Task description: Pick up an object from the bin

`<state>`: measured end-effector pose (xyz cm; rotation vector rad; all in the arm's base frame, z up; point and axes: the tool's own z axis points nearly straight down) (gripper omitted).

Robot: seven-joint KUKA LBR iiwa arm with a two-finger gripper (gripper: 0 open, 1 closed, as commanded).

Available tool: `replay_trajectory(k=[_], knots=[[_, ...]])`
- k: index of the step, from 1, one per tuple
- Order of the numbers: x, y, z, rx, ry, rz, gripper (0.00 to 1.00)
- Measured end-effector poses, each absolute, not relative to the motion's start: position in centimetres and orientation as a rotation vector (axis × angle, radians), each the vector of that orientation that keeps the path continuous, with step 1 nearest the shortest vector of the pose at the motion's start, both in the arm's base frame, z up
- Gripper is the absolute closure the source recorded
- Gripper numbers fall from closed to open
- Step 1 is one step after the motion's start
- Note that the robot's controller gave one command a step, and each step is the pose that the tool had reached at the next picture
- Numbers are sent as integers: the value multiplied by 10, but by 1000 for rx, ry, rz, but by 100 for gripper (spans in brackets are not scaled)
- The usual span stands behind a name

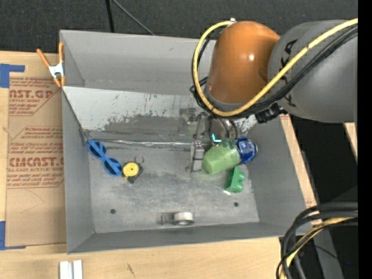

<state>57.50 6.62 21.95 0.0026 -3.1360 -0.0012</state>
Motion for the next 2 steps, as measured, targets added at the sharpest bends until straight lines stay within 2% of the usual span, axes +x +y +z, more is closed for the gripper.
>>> replay_trajectory(k=[1, 2], knots=[[589, 133, 79, 79, -3135, -3, 0], [577, 217, 80, 101, -3142, -9, 0]])
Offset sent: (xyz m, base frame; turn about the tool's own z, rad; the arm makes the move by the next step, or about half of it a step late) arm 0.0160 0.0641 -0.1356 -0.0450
